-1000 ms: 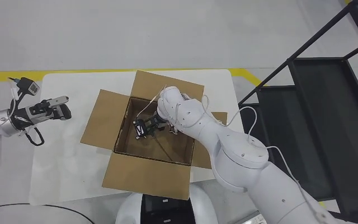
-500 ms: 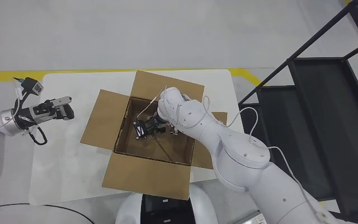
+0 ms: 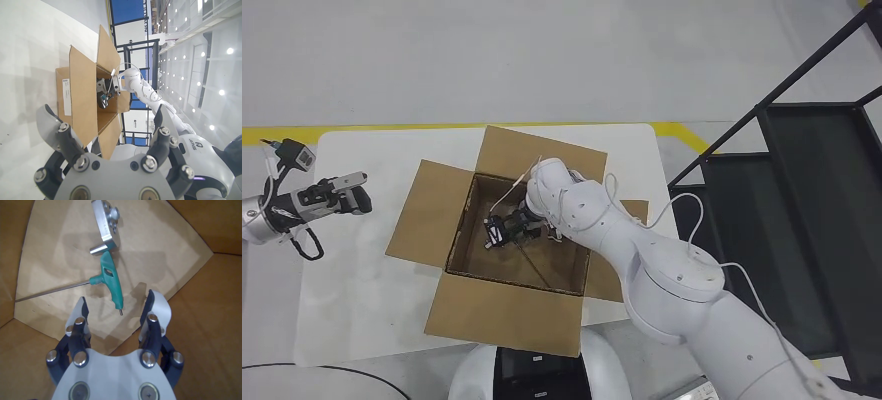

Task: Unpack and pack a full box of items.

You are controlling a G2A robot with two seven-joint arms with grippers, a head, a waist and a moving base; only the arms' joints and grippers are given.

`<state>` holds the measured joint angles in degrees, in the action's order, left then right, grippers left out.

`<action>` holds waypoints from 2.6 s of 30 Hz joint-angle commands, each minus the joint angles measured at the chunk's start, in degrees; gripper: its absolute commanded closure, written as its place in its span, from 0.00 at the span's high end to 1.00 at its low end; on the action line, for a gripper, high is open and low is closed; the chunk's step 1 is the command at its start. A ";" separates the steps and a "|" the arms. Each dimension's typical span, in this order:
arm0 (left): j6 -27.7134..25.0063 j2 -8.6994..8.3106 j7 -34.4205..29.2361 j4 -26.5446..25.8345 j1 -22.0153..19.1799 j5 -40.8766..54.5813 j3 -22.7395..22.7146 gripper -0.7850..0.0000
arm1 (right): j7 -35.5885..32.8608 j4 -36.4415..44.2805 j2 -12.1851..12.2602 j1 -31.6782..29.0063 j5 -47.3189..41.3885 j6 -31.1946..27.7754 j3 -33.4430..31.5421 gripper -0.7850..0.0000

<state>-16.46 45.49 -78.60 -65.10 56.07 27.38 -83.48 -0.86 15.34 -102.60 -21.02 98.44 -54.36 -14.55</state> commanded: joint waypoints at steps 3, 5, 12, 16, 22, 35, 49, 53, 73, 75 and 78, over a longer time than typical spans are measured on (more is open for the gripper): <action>0.11 -0.09 0.01 -0.22 0.17 0.04 -0.15 1.00 | 0.04 -0.33 -0.15 -0.04 0.08 0.31 -0.07 0.46; 0.21 -0.14 0.09 -0.35 0.22 -0.07 -0.23 1.00 | -0.13 -0.44 -0.26 -0.09 0.16 0.75 -0.09 0.42; 0.31 -0.24 0.09 -0.62 0.44 0.13 -0.33 1.00 | -0.91 -0.91 -0.81 -0.23 -0.32 2.58 -0.51 0.25; 0.27 -0.29 0.15 -0.64 0.57 0.30 -0.39 1.00 | -1.10 -1.16 -1.11 -0.38 -0.44 2.76 -0.61 0.19; 0.31 -0.35 -0.11 -0.65 0.68 0.53 -0.36 1.00 | -1.12 -1.54 -1.45 -0.42 -0.55 2.66 -0.76 0.00; -0.24 -0.38 -0.06 -0.84 1.08 1.28 -0.23 1.00 | 0.48 -1.56 -0.31 2.12 0.78 -0.40 -0.88 0.00; -0.37 -0.13 -0.12 -1.27 0.42 1.66 1.16 1.00 | 0.02 6.39 3.22 4.60 0.56 -1.80 -2.95 0.00; -0.39 -0.12 -0.15 -1.42 0.41 1.80 1.25 1.00 | -3.05 10.59 5.09 4.62 0.26 -0.66 -4.49 0.00; -0.03 -0.07 -0.30 -2.88 0.25 1.44 2.15 1.00 | -37.05 67.45 22.71 -20.77 -0.85 -3.55 -29.05 0.00; -0.05 -0.07 -0.37 -2.88 0.27 1.58 2.17 1.00 | -38.24 71.15 23.51 -23.41 0.45 -1.67 -30.93 0.00; -0.24 0.00 -0.33 -3.14 0.38 1.83 2.41 1.00 | -38.27 71.96 23.69 -24.18 0.76 -1.08 -31.34 0.00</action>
<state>-16.62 45.47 -78.94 -68.14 56.41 29.12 -81.16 -39.20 87.52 -78.87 -45.39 99.26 -55.38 -45.97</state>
